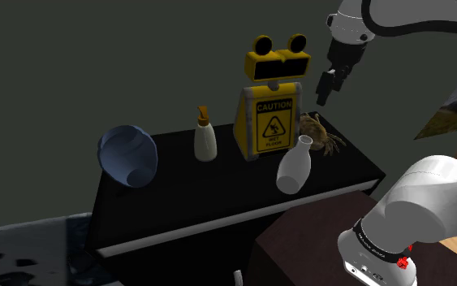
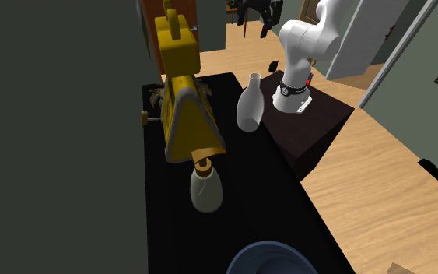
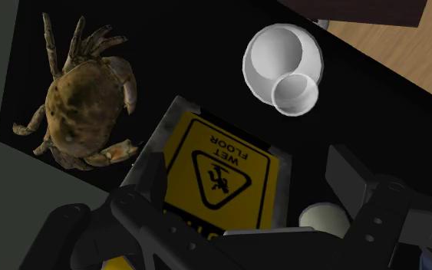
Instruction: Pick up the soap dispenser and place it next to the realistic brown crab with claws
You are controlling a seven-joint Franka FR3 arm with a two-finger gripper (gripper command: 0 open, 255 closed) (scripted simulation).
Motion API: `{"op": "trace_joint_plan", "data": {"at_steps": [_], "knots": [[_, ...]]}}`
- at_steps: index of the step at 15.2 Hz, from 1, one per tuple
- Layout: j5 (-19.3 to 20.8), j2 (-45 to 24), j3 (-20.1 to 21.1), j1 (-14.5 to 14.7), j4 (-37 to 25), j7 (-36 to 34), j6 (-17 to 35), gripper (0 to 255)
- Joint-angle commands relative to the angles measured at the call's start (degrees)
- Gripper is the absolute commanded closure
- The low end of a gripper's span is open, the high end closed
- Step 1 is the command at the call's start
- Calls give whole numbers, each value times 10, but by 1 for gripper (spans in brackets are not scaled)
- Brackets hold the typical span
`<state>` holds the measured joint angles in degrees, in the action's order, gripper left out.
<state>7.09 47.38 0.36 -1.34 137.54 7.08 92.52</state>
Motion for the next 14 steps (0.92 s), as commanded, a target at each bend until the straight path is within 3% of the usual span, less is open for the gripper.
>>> {"op": "trace_joint_plan", "data": {"at_steps": [1, 14], "knots": [[0, 0, 0, 0, 0, 0, 0, 0], [-20, -255, 74, 19, -113, -92, 142, 0]]}}
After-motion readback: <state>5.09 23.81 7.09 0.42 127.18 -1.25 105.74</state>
